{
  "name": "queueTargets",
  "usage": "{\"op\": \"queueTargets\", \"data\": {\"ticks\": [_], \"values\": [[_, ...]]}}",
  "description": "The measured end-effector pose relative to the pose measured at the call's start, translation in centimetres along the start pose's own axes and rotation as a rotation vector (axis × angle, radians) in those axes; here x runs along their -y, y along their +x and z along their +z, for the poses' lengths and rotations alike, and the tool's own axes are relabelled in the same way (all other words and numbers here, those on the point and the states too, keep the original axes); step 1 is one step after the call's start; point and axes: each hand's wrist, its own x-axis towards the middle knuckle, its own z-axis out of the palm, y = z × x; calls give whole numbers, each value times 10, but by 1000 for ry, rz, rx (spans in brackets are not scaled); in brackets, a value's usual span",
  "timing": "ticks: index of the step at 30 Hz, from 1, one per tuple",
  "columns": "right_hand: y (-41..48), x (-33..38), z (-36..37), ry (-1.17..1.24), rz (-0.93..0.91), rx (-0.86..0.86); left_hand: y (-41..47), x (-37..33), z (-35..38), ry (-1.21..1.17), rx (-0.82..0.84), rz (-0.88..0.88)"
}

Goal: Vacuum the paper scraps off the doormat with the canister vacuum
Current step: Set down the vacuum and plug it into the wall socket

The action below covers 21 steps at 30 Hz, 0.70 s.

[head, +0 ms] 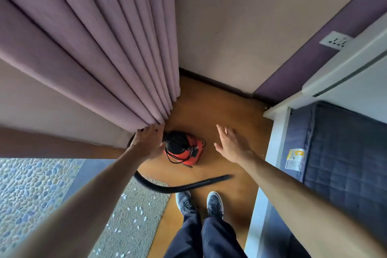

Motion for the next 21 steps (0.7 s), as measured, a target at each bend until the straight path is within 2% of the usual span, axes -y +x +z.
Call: {"op": "queueTargets", "data": {"ticks": [11,21], "values": [[29,-23,97,55,8,127,49,-4,83,-30,141,-32],[65,-37,164,165,10,137,77,-20,157,-22,178,-39]]}}
